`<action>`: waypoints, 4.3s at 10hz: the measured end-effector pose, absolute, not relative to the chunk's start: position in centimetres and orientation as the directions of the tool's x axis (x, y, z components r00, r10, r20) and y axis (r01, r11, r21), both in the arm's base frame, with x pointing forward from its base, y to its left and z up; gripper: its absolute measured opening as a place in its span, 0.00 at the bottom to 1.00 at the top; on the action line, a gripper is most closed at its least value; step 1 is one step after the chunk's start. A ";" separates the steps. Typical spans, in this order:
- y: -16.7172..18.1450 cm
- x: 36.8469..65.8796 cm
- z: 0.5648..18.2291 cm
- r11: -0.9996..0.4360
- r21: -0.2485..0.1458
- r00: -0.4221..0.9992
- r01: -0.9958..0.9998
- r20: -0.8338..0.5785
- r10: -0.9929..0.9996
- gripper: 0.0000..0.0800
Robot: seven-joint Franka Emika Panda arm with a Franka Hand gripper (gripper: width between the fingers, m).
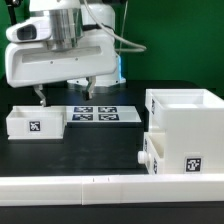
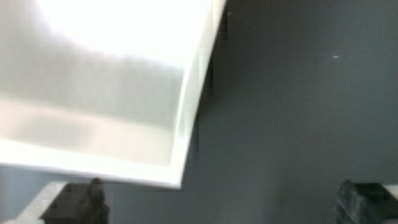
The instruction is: Assemble drawer
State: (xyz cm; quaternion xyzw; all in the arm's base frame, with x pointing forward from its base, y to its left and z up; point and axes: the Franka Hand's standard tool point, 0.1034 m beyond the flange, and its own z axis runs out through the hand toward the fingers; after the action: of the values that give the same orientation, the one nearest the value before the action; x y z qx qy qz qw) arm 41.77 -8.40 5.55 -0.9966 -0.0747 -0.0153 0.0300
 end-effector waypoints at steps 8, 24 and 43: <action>-9.0 37.2 0.6 -0.988 -0.003 0.986 0.157 0.054 0.156 0.81; -9.2 38.0 0.4 -0.989 0.023 0.984 0.147 0.099 0.148 0.05; -6.0 45.1 5.1 -0.105 0.022 0.105 0.994 -0.001 0.994 0.05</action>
Offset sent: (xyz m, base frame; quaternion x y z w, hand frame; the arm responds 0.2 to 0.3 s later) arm -0.0403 -0.0134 -0.0234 -0.0383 -0.0006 -0.0335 0.9987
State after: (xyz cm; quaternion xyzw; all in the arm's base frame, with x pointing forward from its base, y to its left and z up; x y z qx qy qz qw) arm 45.11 -6.04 5.12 -0.7432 -0.6690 -0.0072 -0.0085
